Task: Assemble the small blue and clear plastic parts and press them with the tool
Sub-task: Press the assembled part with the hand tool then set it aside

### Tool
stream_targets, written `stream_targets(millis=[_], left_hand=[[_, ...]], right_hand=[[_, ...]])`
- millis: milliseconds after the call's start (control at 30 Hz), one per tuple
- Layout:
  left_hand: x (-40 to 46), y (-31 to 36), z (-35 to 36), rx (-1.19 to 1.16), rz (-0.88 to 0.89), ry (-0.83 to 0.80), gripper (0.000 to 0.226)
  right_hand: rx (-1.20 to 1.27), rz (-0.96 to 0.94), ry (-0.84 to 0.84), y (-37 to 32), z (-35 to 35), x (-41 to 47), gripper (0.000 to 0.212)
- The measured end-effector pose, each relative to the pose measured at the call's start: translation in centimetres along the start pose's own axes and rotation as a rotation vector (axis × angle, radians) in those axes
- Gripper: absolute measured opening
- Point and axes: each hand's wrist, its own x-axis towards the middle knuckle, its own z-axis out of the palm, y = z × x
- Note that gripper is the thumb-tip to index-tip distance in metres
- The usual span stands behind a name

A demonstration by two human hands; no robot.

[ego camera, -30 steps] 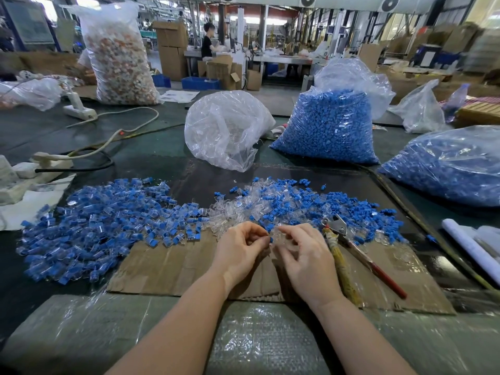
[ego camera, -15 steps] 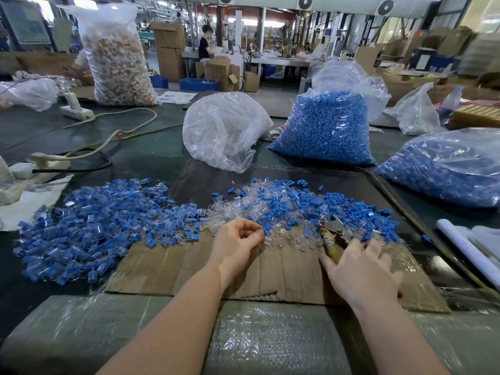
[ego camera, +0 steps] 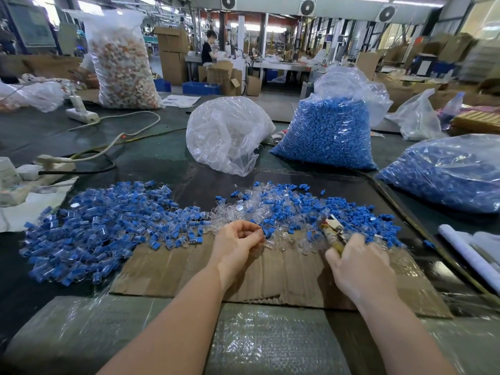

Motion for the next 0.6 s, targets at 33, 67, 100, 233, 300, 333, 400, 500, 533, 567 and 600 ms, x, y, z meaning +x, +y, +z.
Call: stream_targets(millis=[33, 67, 100, 233, 300, 333, 400, 500, 533, 567, 600], left_hand=[[0.0, 0.1, 0.1, -0.025, -0.005, 0.005, 0.004], [0.1, 0.1, 0.1, -0.042, -0.010, 0.006, 0.004], [0.1, 0.1, 0.0, -0.048, -0.012, 0.005, 0.004], [0.2, 0.3, -0.3, -0.064, -0.010, 0.017, 0.005], [0.3, 0.4, -0.4, -0.107, -0.001, 0.029, 0.006], [0.3, 0.4, -0.4, -0.117, 0.000, 0.030, 0.007], [0.4, 0.2, -0.5, -0.109, -0.001, 0.030, 0.008], [0.6, 0.1, -0.5, -0.066, -0.003, 0.039, 0.006], [0.6, 0.0, -0.6, -0.052, -0.005, 0.039, 0.006], [0.6, 0.0, -0.6, -0.045, -0.005, 0.038, 0.006], [0.6, 0.0, -0.6, -0.042, -0.004, 0.037, 0.006]], right_hand=[[0.036, -0.072, -0.011, -0.3, -0.3, -0.1, 0.026], [0.079, -0.142, -0.049, -0.7, -0.6, -0.3, 0.024], [0.132, -0.202, -0.114, -1.3, -0.9, -0.5, 0.023], [0.293, -0.346, -0.367, -3.8, -1.8, -1.5, 0.023], [0.317, -0.363, -0.417, -4.4, -2.0, -1.8, 0.027], [0.327, -0.364, -0.431, -4.5, -2.0, -1.8, 0.029], [0.350, -0.364, -0.464, -4.7, -2.3, -1.9, 0.030], [0.376, -0.366, -0.512, -4.6, -2.4, -1.8, 0.027], [0.377, -0.369, -0.525, -4.5, -2.5, -1.8, 0.026], [0.379, -0.372, -0.542, -4.4, -2.6, -1.8, 0.023], [0.387, -0.371, -0.562, -4.4, -2.7, -1.8, 0.020]])
